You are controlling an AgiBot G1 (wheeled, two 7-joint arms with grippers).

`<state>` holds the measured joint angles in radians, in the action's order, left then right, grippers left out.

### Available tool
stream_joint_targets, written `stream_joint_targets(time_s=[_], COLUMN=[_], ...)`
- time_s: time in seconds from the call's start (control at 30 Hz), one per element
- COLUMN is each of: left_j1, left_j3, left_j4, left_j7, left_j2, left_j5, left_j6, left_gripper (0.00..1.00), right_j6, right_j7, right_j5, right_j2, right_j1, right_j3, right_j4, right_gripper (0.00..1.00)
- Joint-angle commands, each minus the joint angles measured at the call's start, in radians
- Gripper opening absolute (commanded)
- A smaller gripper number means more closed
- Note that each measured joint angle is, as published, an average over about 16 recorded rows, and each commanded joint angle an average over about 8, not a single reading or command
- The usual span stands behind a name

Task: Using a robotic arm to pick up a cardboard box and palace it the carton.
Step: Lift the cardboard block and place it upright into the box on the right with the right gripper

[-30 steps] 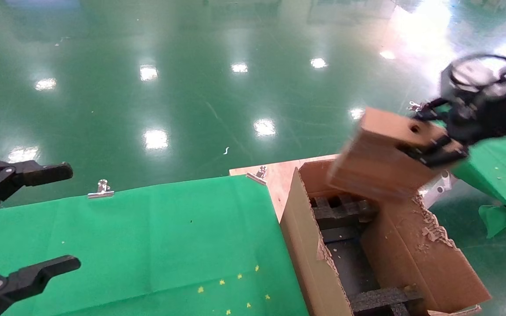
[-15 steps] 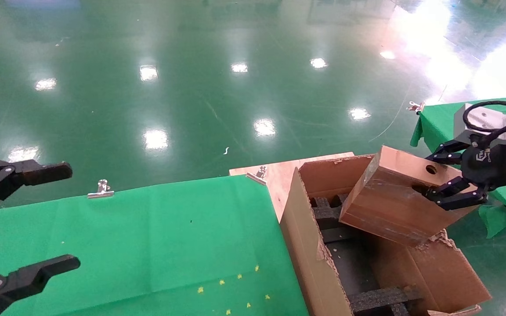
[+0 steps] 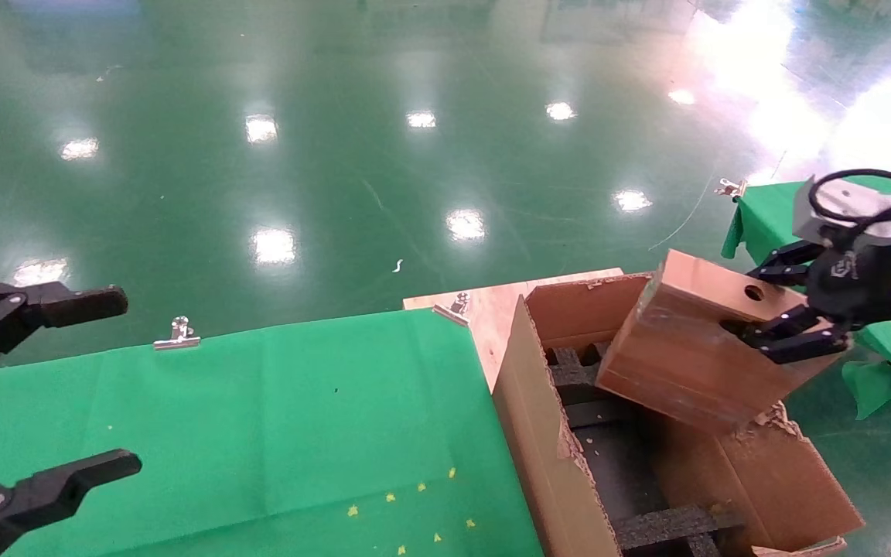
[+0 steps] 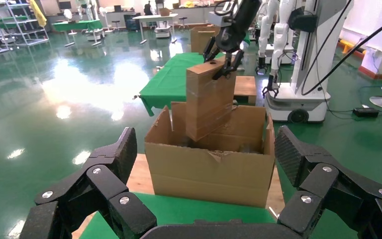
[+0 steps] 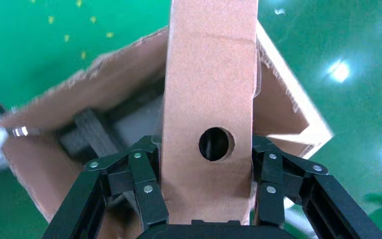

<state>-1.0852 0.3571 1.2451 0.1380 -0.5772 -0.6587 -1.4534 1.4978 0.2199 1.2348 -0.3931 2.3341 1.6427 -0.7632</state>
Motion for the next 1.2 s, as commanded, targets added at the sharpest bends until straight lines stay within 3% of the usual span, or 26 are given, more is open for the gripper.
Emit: stream_joint_targets(time_s=[0.03,0.2,0.43,0.67,0.83,0.97,1.2], left_j1=[0.0,0.0,0.0,0.0,0.0,0.0,0.0], left_j3=[0.0,0.0,0.0,0.0,0.0,0.0,0.0], left_j4=[0.0,0.0,0.0,0.0,0.0,0.0,0.0], left_j7=[0.0,0.0,0.0,0.0,0.0,0.0,0.0], left_j2=[0.0,0.0,0.0,0.0,0.0,0.0,0.0], left_j5=[0.0,0.0,0.0,0.0,0.0,0.0,0.0], left_j6=[0.0,0.0,0.0,0.0,0.0,0.0,0.0], left_gripper=[1.0,1.0,1.0,1.0,1.0,1.0,1.0], right_j6=[-0.017,-0.124,-0.266,-0.392,-0.44,-0.454,-0.452], right_j7=[0.032,0.22,0.554,0.918,1.136,1.25,1.364], right_j5=[-0.009,0.033,0.139,0.296,0.42,0.473,0.487], right_j2=[0.0,0.027,0.103,0.164,0.16,0.133,0.097], right_j1=[-0.014,-0.047,-0.074,-0.103,-0.128,-0.149,-0.176], right_j3=[0.003,0.027,0.065,0.105,0.134,0.151,0.167], right_j4=[0.006,-0.077,-0.291,-0.509,-0.582,-0.593,-0.597], right_gripper=[0.0,0.0,0.0,0.0,0.0,0.0,0.0])
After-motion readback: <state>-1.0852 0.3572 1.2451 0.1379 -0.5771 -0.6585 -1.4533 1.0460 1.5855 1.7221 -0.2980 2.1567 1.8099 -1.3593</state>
